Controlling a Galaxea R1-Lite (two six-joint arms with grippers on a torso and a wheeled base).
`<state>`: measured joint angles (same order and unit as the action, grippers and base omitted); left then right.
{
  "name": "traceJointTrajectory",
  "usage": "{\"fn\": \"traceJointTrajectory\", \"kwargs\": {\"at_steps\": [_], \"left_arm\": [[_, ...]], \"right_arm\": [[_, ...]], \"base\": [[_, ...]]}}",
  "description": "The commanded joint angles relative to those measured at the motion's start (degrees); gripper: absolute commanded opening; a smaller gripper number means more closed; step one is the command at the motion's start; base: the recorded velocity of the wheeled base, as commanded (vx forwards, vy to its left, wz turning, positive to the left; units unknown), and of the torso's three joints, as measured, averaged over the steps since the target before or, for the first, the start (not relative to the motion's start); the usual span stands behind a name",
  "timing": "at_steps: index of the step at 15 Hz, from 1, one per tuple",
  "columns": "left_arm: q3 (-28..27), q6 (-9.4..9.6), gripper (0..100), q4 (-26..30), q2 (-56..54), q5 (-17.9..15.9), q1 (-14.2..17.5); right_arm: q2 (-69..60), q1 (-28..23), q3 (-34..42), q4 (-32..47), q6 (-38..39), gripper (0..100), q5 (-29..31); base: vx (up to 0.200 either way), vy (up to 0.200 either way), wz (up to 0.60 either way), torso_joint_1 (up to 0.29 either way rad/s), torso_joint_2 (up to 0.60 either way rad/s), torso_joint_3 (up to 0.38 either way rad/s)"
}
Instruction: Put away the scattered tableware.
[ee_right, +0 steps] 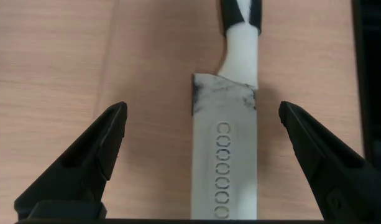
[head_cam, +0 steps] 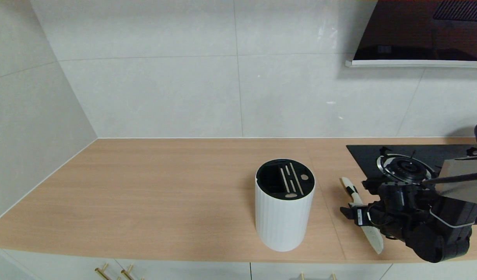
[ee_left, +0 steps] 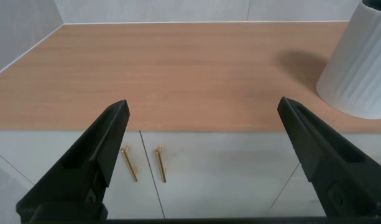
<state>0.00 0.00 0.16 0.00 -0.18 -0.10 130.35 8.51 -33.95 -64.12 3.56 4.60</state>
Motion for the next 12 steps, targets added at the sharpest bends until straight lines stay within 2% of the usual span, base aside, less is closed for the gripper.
{"fn": "traceJointTrajectory", "kwargs": {"at_steps": [1, 12], "left_arm": [[0.0, 0.0, 100, 0.02, 0.0, 0.01, 0.01], [0.0, 0.0, 100, 0.02, 0.0, 0.01, 0.01]], "right_arm": [[0.6, -0.51, -0.5, -0.04, 0.04, 100, -0.03], [3.33, -0.95, -3.4, -0.04, 0.66, 100, 3.05]], "base": [[0.0, 0.0, 0.0, 0.0, 0.0, 0.0], [0.0, 0.0, 0.0, 0.0, 0.0, 0.0]]}}
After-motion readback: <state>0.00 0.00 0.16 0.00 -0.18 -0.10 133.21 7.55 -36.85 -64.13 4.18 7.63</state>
